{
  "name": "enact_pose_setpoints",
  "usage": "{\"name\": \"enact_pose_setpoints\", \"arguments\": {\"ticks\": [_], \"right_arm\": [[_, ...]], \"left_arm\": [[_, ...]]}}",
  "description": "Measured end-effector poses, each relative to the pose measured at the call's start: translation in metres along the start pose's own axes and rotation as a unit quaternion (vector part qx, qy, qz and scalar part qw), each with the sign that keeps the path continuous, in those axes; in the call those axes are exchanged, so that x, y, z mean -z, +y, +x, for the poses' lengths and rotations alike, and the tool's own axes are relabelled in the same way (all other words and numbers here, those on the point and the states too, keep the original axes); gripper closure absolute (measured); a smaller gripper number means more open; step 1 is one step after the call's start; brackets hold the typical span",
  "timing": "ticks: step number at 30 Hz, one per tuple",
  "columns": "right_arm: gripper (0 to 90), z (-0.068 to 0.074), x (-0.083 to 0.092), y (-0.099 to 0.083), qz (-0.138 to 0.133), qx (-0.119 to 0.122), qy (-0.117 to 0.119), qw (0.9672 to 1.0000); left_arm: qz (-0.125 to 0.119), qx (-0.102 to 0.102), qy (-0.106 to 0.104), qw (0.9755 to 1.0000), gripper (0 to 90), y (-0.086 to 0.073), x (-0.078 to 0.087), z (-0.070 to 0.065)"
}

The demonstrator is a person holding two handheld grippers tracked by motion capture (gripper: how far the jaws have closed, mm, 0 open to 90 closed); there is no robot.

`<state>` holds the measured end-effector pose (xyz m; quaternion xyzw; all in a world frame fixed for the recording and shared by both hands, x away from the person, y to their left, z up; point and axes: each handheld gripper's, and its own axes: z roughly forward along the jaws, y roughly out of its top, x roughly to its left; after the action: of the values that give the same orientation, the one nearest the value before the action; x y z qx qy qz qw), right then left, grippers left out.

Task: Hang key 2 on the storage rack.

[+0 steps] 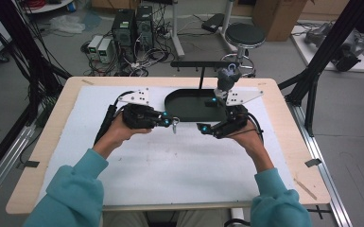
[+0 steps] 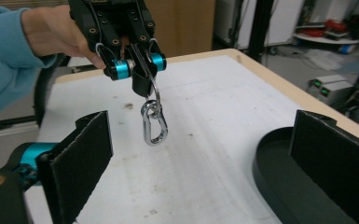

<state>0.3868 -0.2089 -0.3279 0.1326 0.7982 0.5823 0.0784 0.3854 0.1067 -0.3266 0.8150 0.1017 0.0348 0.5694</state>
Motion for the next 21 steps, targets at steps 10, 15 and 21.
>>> {"name": "enact_pose_setpoints", "arguments": {"ticks": [10, 15, 21], "right_arm": [[35.2, 0.000, -0.014, 0.007, 0.008, 0.013, 0.066, 0.9977], [38.8, 0.000, -0.020, 0.009, 0.007, 0.014, 0.079, 0.9968], [50.8, 0.002, -0.026, 0.009, 0.013, 0.019, 0.101, 0.9946]], "left_arm": [[-0.018, -0.002, -0.011, 0.9998, 88.2, 0.001, -0.002, -0.001], [-0.025, -0.004, -0.014, 0.9996, 88.2, 0.003, -0.003, -0.002], [-0.025, -0.008, -0.020, 0.9995, 88.2, 0.004, -0.004, -0.004]]}}
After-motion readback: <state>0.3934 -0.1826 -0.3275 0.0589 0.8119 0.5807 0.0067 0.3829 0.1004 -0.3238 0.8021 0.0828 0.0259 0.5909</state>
